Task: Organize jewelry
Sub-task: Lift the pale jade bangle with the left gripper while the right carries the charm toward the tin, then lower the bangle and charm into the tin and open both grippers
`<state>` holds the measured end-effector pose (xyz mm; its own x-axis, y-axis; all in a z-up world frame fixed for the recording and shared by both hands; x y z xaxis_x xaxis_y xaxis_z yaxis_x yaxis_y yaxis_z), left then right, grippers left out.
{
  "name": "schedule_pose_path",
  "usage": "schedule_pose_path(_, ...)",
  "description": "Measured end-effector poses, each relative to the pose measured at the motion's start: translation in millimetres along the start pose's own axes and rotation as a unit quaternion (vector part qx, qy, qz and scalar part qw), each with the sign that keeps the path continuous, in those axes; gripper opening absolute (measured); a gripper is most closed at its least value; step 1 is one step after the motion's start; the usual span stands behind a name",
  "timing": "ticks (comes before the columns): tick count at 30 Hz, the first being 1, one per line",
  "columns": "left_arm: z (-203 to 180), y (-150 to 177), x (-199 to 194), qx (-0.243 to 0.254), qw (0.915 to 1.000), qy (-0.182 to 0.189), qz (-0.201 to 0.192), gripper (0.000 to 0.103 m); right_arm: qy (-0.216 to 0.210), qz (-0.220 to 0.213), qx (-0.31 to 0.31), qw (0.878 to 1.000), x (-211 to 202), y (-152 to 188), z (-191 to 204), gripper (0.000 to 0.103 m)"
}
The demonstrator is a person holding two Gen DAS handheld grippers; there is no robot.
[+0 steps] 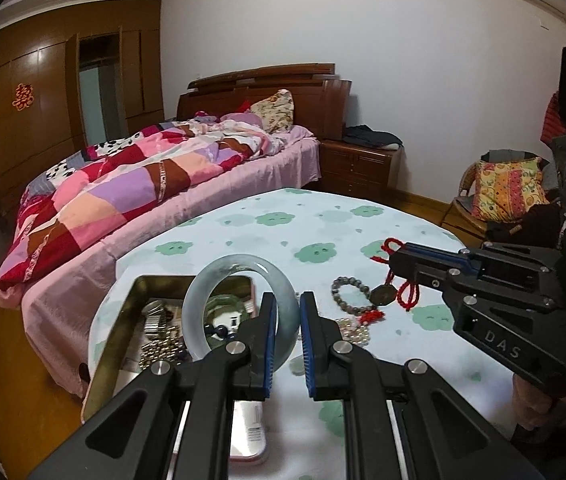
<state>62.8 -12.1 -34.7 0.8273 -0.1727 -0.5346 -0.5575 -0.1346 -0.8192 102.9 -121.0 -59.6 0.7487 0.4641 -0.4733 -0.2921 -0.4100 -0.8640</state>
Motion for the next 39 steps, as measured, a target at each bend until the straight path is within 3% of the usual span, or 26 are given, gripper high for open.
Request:
schedule_pose_path(21,56.9,-6.8,0.8,-0.035,0.9980,-0.052,-0.006,0.011,-0.058,-0.026,-0.069,0.996,21.9,-50.8,63.8,0.007)
schedule_pose_path(39,105.3,1.1,18.6,-0.070,0.9934,-0.090,0.011,0.011,-0.095,-0.004,-0.089,0.991,48.4,-53.9,96.0,0.007)
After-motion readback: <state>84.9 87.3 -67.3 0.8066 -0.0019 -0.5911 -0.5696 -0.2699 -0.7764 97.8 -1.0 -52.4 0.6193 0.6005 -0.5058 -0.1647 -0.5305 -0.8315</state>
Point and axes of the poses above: each gripper's, at about its wrist camera, not at the fingertips, and x roughly the way its jaws point, z to its left, y to its underside, the point moved 5 cm from there along x, roughly the way its jaws point, and after that the axes turned 15 degrees about -x, right-handed, at the moved point
